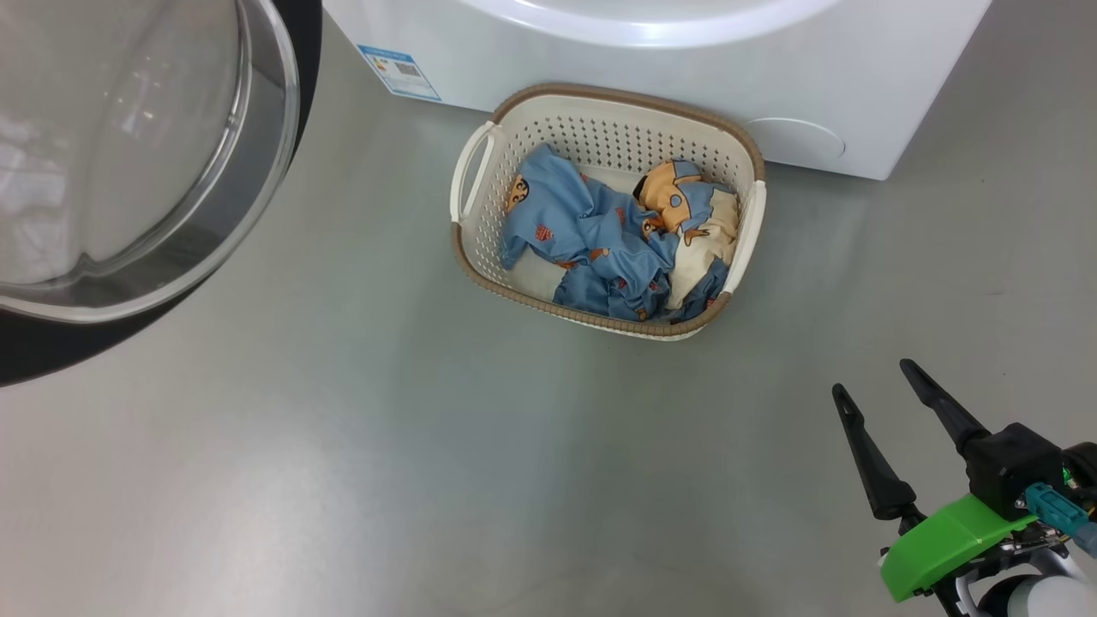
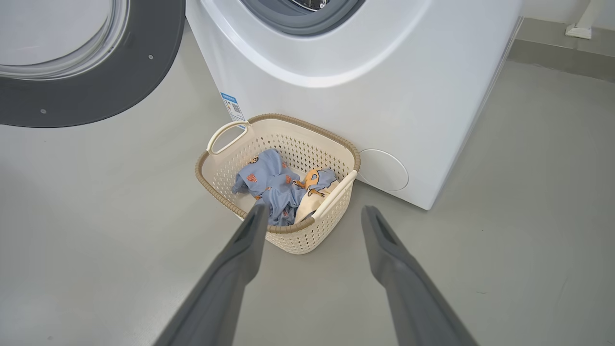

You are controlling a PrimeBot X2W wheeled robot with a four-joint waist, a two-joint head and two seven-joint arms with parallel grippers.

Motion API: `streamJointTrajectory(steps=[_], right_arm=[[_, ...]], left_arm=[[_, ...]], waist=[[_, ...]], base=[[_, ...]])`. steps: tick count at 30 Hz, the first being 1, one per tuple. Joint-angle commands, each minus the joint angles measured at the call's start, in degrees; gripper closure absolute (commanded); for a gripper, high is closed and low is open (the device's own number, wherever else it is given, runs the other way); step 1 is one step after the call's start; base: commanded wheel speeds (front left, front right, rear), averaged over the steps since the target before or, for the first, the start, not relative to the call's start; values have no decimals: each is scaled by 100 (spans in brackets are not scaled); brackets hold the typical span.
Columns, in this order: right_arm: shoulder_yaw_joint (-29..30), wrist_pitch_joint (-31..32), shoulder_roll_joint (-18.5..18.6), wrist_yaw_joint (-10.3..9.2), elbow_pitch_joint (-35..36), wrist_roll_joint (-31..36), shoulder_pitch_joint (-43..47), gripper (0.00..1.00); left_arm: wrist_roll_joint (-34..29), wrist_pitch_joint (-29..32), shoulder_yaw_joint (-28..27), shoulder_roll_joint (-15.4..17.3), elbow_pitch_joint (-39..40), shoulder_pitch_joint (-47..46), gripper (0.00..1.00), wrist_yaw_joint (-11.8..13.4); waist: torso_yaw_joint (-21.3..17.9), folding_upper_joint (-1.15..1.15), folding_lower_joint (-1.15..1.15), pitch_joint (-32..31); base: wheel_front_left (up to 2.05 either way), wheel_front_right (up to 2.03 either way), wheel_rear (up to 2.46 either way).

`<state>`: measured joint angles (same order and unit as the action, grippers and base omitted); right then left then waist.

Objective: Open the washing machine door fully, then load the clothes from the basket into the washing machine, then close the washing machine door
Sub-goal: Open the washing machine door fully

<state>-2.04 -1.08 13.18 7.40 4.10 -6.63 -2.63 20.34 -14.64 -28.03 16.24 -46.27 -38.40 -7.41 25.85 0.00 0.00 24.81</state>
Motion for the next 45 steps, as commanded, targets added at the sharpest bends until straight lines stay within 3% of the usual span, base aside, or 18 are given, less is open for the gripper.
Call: streamJointTrajectory(steps=[1, 10, 19, 45], right_arm=[[-135, 6, 15, 9, 173, 54, 14, 0], [-140, -107, -91, 9, 35, -5, -48, 0], [-203, -437, -284, 9, -345, -85, -174, 0], [-91, -1305, -783, 9, -1496, -333, -87, 0]], left_arm=[[-88, -36, -186, 471, 86, -89, 100, -3], [-81, -36, -143, 460, 300, 30, 100, -6], [-88, -36, 418, 355, 861, 432, 100, -7], [-221, -36, 2295, -345, 2729, 2540, 100, -7]], waist=[[4, 0, 0, -12], [-51, 0, 0, -210], [-210, 0, 0, -663], [-1343, 0, 0, -2306]], base=[[0, 0, 0], [0, 0, 0], [0, 0, 0], [0, 0, 0]])
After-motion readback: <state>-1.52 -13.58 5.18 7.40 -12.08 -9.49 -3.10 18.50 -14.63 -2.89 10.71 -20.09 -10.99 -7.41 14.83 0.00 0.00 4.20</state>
